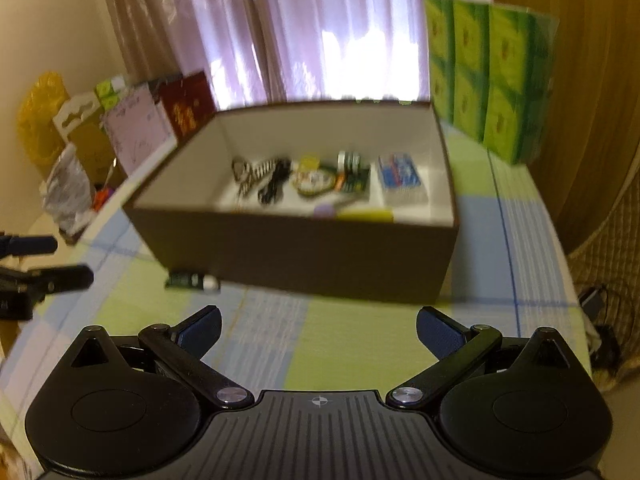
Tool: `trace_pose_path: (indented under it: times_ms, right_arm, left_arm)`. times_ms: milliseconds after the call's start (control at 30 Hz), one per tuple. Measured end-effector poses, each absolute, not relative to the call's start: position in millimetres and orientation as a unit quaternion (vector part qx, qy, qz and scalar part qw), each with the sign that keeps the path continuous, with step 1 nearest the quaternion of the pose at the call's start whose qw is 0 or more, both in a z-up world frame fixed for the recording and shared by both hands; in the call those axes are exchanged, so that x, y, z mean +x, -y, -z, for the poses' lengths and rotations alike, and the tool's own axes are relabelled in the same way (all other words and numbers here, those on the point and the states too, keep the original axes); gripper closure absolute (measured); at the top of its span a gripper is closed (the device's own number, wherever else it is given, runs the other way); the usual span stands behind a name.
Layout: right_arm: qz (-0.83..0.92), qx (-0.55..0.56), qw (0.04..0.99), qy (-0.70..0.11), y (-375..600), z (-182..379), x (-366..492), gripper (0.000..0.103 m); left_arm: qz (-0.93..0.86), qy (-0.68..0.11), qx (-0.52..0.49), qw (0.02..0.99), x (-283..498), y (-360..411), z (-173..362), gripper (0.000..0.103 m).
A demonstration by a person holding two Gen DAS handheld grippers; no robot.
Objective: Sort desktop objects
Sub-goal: 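Withdraw both grippers from the box back toward the table, then grasp the green ointment tube with the left gripper while the right grasps the brown scrunchie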
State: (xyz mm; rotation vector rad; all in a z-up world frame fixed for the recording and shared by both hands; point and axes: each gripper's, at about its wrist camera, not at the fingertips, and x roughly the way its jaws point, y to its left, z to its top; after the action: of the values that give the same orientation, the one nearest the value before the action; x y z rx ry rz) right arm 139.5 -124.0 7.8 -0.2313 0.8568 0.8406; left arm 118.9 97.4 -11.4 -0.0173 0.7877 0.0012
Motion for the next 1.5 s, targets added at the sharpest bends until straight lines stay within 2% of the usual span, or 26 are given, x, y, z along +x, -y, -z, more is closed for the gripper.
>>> trace_pose_path:
  times_ms: [300,800,1267,1500]
  right_arm:
    - [-0.341,-0.102,0.811,-0.464,143,31,150,0.002]
    - [-0.287,-0.099,0.809,-0.503,150,55,181,0.002]
    - [-0.270,-0.100,0.805,-0.519,146,70,195,0.002]
    - [-0.270,-0.109,0.802,-0.522,145,74,194,0.002]
  left_arm:
    - [0.007,-0.421,-0.022,0.907,131,-100,54,0.009]
    - [-0.045,-0.465,-0.075,0.881,188,-106,119,0.009]
    - [-0.092,-0.435,-0.051,0.894,215,-87,144,0.009]
    - [-0.094,-0.418,-0.038,0.903,212,-82,147,0.013]
